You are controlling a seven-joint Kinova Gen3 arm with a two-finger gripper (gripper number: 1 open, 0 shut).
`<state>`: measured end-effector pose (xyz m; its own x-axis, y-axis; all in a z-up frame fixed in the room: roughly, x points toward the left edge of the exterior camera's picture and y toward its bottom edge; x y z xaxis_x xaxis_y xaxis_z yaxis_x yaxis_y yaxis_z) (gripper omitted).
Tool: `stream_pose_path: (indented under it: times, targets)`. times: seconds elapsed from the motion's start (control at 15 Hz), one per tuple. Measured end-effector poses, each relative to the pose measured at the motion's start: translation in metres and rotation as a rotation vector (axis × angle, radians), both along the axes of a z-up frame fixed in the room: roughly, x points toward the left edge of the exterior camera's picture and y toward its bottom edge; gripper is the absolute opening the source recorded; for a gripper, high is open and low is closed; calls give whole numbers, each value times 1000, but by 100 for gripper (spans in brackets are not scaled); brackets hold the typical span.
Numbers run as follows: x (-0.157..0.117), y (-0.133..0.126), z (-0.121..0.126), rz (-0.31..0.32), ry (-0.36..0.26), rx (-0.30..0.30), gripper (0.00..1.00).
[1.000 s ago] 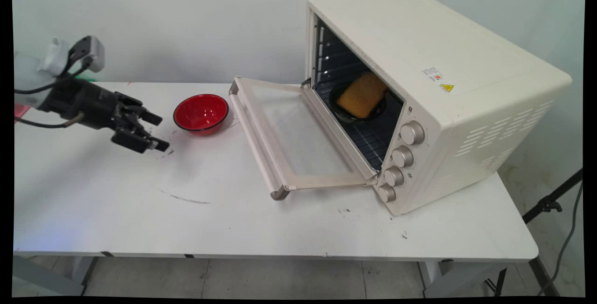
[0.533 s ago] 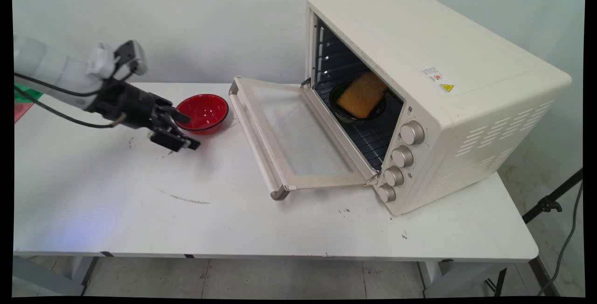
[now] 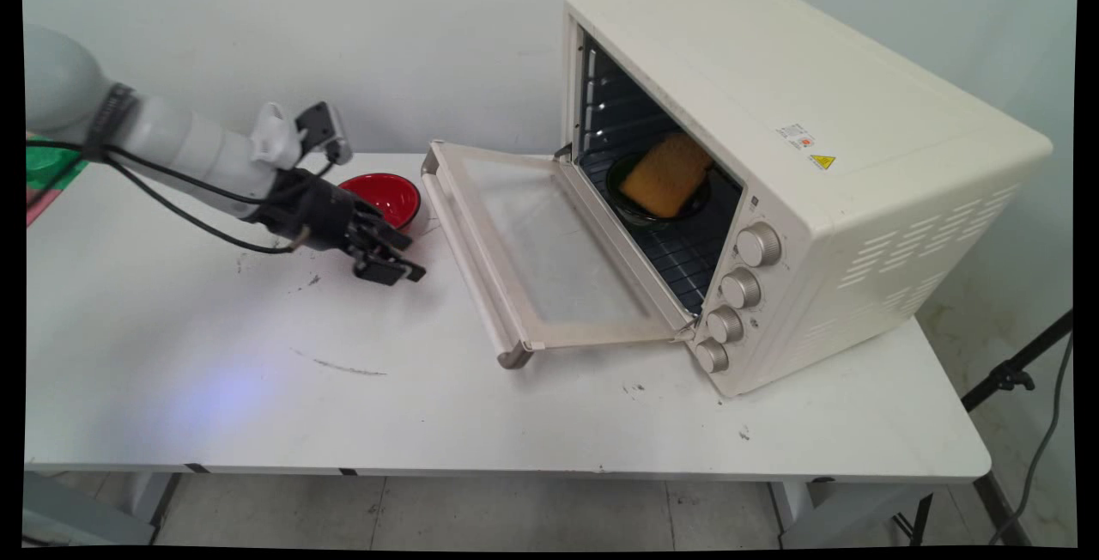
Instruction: Close the oven
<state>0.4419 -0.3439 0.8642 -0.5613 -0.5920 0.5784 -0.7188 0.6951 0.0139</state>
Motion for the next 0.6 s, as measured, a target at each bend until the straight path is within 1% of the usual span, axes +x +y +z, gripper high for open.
stream_pose_path:
  times: [0.47, 0.6]
  targets:
    - [-32, -27, -32, -17, -17, -6, 0]
    - [-38, -32, -37, -19, -18, -8, 0]
